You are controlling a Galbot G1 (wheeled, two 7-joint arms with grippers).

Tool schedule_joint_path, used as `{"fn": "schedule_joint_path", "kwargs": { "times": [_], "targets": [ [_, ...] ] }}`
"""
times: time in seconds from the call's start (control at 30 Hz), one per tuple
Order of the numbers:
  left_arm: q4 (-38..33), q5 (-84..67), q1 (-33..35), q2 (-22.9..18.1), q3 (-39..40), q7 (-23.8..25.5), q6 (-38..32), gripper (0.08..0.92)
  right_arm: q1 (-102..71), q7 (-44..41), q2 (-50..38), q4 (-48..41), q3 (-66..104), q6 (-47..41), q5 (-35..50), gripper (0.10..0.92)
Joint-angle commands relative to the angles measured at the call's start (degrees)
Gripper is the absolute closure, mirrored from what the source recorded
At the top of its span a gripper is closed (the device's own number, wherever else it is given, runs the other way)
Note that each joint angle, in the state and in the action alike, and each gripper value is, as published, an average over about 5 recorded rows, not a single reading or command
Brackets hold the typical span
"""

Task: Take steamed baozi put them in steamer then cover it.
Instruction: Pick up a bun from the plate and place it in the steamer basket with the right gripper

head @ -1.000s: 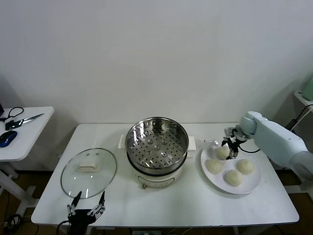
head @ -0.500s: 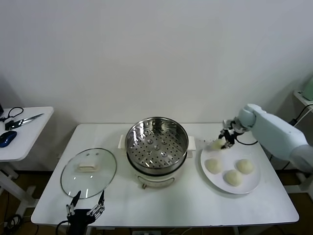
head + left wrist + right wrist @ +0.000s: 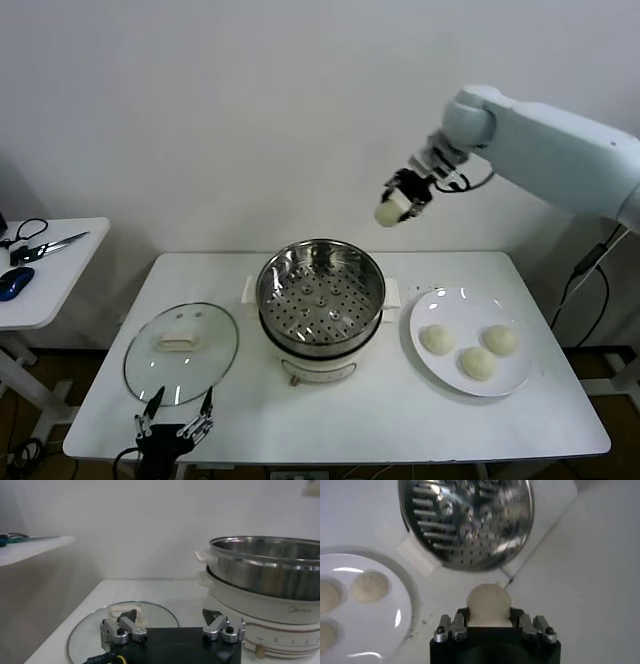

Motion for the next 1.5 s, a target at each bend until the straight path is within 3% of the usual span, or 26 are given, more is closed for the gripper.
{"fn": "schedule_joint_path", "kwargs": {
  "times": [0.03,0.17,0.5,1.0,1.13,1.3,1.4,1.5],
  "targets": [
    [0.28,0.03,-0.02,-0.16,-0.09,-0.09,-0.06,0.177,-0.64,5.33,10.45,6.67,-3.25,12.72,-14.00,0.465],
    [0.05,-0.11,0.20,-0.24,-0.42,-0.33,-0.14,0.177,-9.36,6.82,11.19,1.08,-0.20,15.44,-23.48,0.465],
    [0.09,0.40,0.67,-0.49,-0.19,-0.60,-0.38,0.177,-23.87,10.56,11.94,-9.88,8.62,18.28,-37.61,0.465],
    [-0.20,1.24,0.53,-1.26,0.44,-0.57,-0.63,0.177,-27.68,12.56,15.02,-17.77,14.00,19.05,-43.35,0.443],
    [-0.30,1.46,0.61,-1.31,0.38,-0.62,-0.87,0.177,-26.62,11.85,15.14,-17.20,12.89,18.89,-39.46,0.340],
    [-0.67,1.74,0.76,-1.41,0.26,-0.70,-0.92,0.177,-21.19,8.17,13.60,-13.81,8.70,16.37,-27.94,0.227],
    [-1.00,1.90,0.81,-1.55,0.28,-0.70,-0.83,0.177,-13.60,3.79,11.01,-10.46,4.23,13.96,-14.10,0.206],
    [-1.23,2.25,0.82,-1.64,0.48,-0.70,-0.72,0.177,-2.17,-1.24,6.90,-5.86,-4.95,10.49,4.89,0.203]
  ]
}}
